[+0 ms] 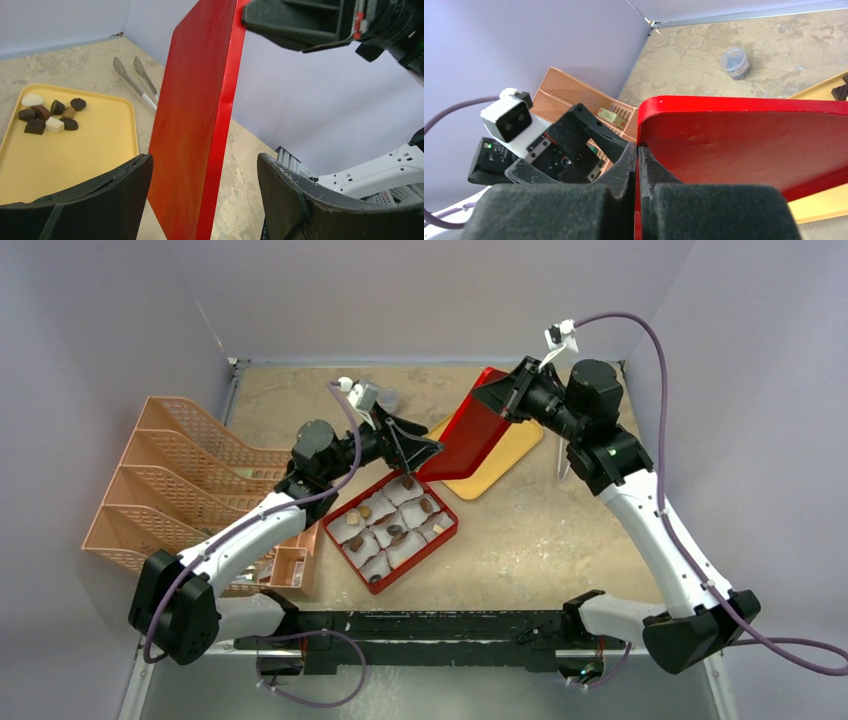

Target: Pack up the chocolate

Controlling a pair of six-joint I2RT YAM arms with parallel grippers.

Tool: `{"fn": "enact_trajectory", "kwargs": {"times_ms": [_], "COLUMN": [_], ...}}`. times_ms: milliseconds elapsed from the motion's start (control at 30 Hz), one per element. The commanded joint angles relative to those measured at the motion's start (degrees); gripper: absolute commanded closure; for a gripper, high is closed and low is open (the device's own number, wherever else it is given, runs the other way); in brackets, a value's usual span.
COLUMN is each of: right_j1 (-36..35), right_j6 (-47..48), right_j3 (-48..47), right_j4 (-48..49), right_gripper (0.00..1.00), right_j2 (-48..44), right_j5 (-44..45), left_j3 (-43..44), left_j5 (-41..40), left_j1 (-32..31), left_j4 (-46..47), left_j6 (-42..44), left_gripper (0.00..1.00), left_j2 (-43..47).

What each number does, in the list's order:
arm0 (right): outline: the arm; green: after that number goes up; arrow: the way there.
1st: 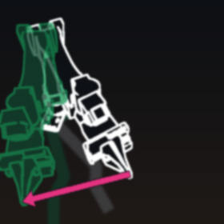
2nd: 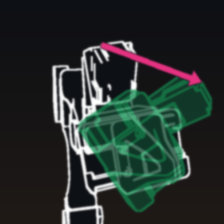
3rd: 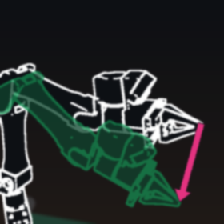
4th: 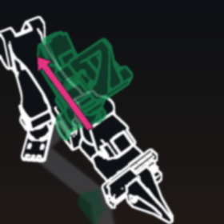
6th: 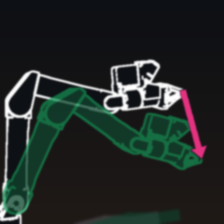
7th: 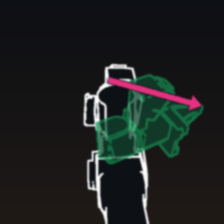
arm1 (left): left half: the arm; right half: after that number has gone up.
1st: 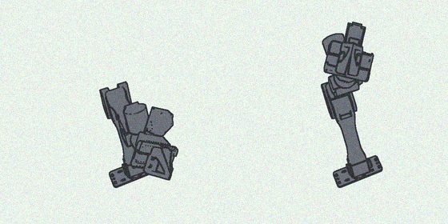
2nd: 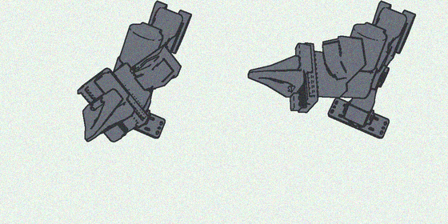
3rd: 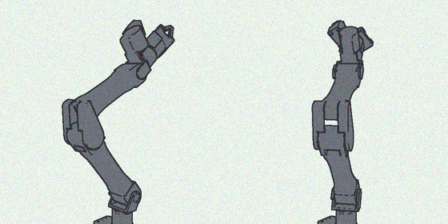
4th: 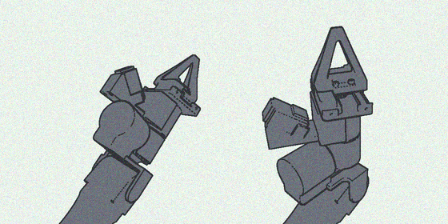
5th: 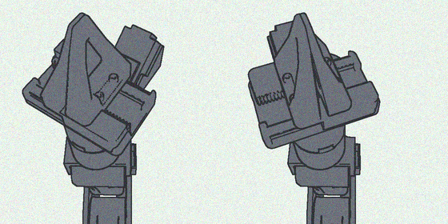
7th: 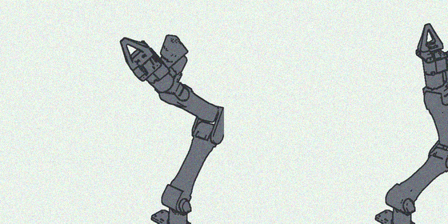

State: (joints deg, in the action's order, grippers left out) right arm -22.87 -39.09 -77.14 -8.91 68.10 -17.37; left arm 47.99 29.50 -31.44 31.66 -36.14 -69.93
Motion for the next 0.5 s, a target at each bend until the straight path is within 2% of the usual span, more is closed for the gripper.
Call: {"fn": "enact_trajectory", "kwargs": {"times_ms": [0, 233, 467], "right_j1": [-0.41, -0.72, -1.20], "right_j6": [-1.23, -2.06, -2.20], "right_j3": [-3.68, -4.03, -4.17], "right_j4": [6.42, 7.90, 7.85], "right_gripper": [1.00, 1.00, 1.00], "right_j2": [0.50, 2.07, 4.07], "right_j5": [0.88, -1.31, -4.64], "left_j3": [3.10, 4.22, 7.12], "left_j5": [-0.71, -3.74, -8.26], "left_j1": [-1.43, -3.04, -3.86], "left_j4": [2.33, -0.92, -8.85], "left_j6": [3.56, 10.63, 18.50], "left_gripper": [0.25, 0.35, 0.59], "left_j2": [-2.01, -4.21, -5.44]}}
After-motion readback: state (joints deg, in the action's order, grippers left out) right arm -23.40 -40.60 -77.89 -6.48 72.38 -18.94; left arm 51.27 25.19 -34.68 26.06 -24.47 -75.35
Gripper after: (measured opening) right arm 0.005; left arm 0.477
